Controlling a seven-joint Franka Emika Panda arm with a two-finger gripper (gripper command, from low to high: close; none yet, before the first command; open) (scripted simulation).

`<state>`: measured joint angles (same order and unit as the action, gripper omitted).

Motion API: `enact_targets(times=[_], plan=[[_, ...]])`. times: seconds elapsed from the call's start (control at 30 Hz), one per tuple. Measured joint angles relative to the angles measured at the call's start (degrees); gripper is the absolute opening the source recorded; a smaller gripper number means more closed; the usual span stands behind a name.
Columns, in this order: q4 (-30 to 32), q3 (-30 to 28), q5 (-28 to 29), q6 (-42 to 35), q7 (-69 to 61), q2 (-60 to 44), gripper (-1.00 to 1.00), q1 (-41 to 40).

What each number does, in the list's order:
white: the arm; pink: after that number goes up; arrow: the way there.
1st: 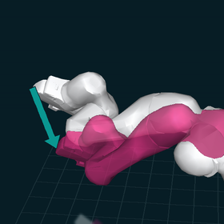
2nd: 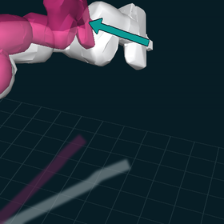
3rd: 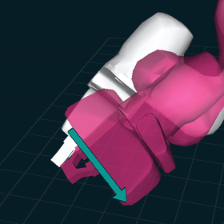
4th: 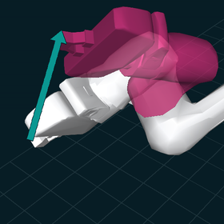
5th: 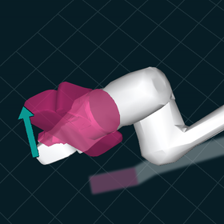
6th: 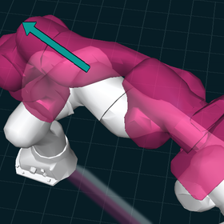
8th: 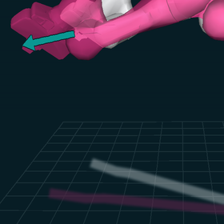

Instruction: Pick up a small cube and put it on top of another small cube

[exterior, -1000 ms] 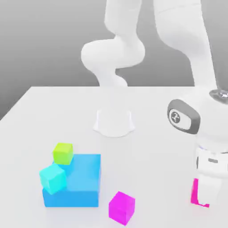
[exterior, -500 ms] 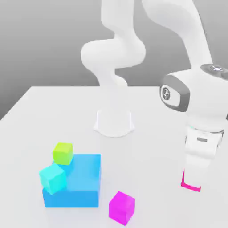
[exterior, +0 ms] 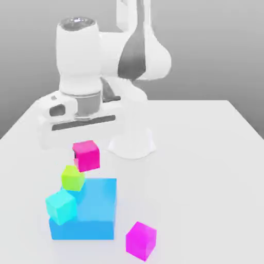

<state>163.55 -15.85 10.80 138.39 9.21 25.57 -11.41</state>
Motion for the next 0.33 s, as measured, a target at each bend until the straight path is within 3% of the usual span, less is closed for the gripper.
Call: enact_targets(times=[0.2, 0.23, 0.33], plan=[[3.0, -2.5, -0.5, 10.9, -1.0, -8.1, -1.0, -0.9], [3.3, -2.7, -0.6, 13.0, -1.1, -9.8, 1.0, -0.8], [3.3, -2.7, -0.6, 13.0, -1.1, -9.8, 1.0, -0.8]])
